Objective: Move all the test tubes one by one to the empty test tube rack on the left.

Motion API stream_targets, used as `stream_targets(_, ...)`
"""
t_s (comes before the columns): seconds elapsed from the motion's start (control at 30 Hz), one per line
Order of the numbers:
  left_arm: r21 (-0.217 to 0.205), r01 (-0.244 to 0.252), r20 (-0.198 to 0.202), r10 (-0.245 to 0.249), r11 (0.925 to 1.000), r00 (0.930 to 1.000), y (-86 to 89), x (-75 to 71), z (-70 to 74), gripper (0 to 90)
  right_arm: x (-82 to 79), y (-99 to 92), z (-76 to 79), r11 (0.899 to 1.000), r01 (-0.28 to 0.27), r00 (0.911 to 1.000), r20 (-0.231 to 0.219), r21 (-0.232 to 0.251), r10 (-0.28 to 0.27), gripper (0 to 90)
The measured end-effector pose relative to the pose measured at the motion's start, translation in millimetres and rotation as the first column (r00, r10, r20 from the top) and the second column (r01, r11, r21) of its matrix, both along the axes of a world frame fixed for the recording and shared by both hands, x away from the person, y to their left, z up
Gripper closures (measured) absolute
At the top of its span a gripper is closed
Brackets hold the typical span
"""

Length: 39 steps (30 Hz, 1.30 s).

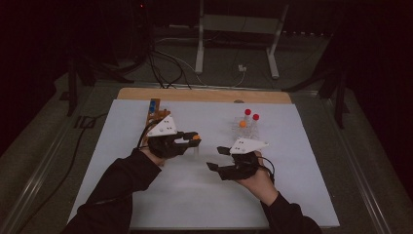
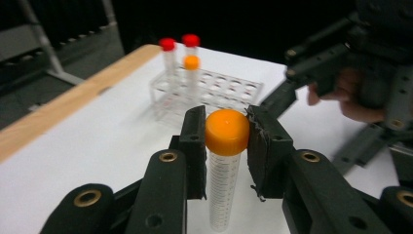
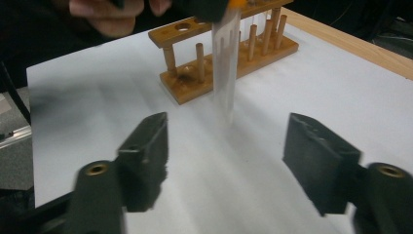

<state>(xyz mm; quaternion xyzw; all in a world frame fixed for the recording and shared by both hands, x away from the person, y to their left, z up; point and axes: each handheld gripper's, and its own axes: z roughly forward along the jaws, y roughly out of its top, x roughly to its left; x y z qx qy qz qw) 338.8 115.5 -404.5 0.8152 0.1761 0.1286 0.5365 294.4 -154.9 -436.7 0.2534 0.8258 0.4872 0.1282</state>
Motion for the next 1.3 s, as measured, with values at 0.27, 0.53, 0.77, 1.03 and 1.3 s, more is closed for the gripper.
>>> stream_targets(0.27, -0.005, -0.068, 0.005, 0.069, 0.9976, 0.9976, 22.0, 11.9, 10.1, 71.7, -0.3, 0.4, 0.5, 1.0, 0.026, 0.9996, 0.01, 0.007, -0.026, 13.5)
stream_targets(0.53, -0.006, -0.134, 0.011, 0.134, 0.991, 0.9909, 40.1, 24.8, 18.6, 71.7, 0.7, -0.8, -0.8, 1.0, -0.003, 1.0, -0.008, 0.015, 0.003, 3.4)
stream_targets(0.77, -0.016, -0.21, 0.024, 0.21, 0.9776, 0.9773, 59.0, 36.1, 25.5, 71.7, 0.6, -3.0, 0.3, 0.999, -0.002, 1.0, -0.008, 0.035, 0.003, 2.2)
stream_targets(1.03, -0.017, -0.29, 0.034, 0.29, 0.957, 0.9564, 82.0, 48.2, 31.0, 71.7, 1.0, -2.8, -0.3, 1.0, -0.001, 1.0, -0.008, 0.031, 0.001, 2.2)
stream_targets(1.3, -0.02, -0.369, 0.046, 0.37, 0.9291, 0.928, 99.1, 59.1, 32.0, 71.7, 0.6, -3.6, 1.0, 0.999, 0.001, 1.0, -0.005, 0.046, -0.001, 2.2)
